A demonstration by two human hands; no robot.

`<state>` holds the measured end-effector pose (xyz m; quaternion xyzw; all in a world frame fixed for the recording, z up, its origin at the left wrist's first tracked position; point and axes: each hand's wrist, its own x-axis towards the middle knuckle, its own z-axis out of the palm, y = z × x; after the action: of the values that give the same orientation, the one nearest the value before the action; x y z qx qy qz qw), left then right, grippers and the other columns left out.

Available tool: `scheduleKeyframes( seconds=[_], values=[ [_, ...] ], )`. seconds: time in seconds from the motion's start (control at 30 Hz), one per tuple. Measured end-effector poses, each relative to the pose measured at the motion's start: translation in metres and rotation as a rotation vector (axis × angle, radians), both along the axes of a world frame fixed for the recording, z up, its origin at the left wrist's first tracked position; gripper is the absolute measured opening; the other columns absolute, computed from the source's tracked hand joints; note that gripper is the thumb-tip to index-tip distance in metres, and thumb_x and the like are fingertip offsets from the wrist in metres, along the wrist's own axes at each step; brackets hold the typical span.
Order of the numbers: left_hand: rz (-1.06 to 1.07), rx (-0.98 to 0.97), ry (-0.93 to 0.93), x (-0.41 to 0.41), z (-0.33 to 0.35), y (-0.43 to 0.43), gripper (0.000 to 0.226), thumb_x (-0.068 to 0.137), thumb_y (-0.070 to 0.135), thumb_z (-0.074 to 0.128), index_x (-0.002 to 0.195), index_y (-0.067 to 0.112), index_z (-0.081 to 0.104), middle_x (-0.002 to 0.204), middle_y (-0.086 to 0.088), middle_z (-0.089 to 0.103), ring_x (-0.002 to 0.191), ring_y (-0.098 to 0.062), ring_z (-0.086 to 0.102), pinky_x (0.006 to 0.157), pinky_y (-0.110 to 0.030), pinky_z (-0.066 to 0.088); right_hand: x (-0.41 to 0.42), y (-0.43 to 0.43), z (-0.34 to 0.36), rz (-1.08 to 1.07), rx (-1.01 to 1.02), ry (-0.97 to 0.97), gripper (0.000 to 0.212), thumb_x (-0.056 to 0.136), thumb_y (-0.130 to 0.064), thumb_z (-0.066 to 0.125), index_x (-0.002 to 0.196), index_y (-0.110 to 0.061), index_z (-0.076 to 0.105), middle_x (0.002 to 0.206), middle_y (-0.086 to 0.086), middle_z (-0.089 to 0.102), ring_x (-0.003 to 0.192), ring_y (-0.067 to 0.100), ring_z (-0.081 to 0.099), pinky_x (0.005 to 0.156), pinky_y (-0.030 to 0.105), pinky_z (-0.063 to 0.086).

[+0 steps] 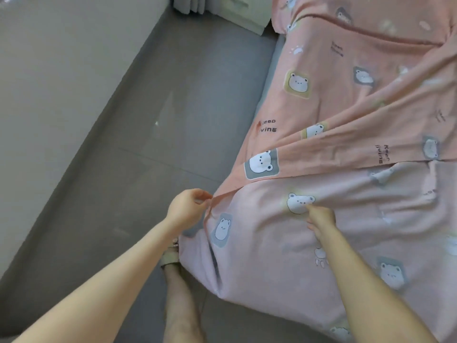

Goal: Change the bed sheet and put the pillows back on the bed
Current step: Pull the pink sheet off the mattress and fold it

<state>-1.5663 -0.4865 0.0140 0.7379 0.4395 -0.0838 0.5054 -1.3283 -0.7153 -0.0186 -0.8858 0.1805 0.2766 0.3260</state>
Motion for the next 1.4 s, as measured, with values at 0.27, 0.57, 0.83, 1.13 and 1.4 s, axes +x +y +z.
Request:
scheduleKeyframes(
  seconds=[0.27,0.57,0.83,1.13,1.4],
  values=[
    [-0.250,-0.054,0.060,0.143,-0.009,0.050,0.019,0.092,0.017,0.056,0.104,0.021,0.070,0.094,0.010,0.064,0.086,-0.008,0.059,0.074,-0.020,0.040,0.098,0.041,-0.023,-0.518,0.314,0.059,0.042,0.094,-0.018,0.059,0.121,0.013,0.051,0.125,0.029,0.055,0.101,0.032,0.058,0.091,0.040,0.049],
    [-0.295,-0.131,0.113,0.270,-0.053,0.107,0.017,0.091,0.014,0.056,0.100,0.019,0.069,0.091,0.008,0.064,0.084,-0.011,0.057,0.065,-0.018,0.041,0.183,0.076,-0.033,-0.909,0.479,-0.022,0.035,0.090,-0.004,0.056,0.124,-0.013,0.054,0.130,0.008,0.057,0.100,0.015,0.060,0.078,0.025,0.048],
    [-0.061,-0.366,-0.013,0.375,-0.051,0.167,0.021,0.089,0.002,0.054,0.084,0.019,0.065,0.078,-0.002,0.065,0.071,-0.015,0.057,0.073,-0.024,0.049,0.242,0.184,0.040,-0.456,0.287,-0.611,0.022,0.071,-0.001,0.051,0.081,-0.020,0.053,0.077,-0.003,0.050,0.069,0.013,0.048,0.068,0.024,0.046],
    [-0.066,-0.266,0.023,0.495,-0.036,0.321,0.022,0.090,-0.002,0.048,0.101,0.009,0.063,0.078,-0.004,0.063,0.067,-0.014,0.056,0.067,-0.022,0.048,0.254,0.398,0.019,0.360,0.277,0.036,0.059,0.084,-0.002,0.053,0.140,-0.019,0.046,0.107,0.001,0.064,0.097,0.022,0.057,0.087,0.024,0.043],
    [-0.401,-0.090,0.034,0.584,-0.039,0.348,0.017,0.088,0.011,0.054,0.099,0.016,0.066,0.085,-0.002,0.064,0.078,-0.022,0.058,0.074,-0.032,0.050,0.337,0.334,0.004,-0.421,0.208,-0.019,0.030,0.079,-0.036,0.056,0.099,-0.015,0.063,0.088,0.006,0.063,0.084,0.026,0.062,0.088,0.043,0.053]
  ],
)
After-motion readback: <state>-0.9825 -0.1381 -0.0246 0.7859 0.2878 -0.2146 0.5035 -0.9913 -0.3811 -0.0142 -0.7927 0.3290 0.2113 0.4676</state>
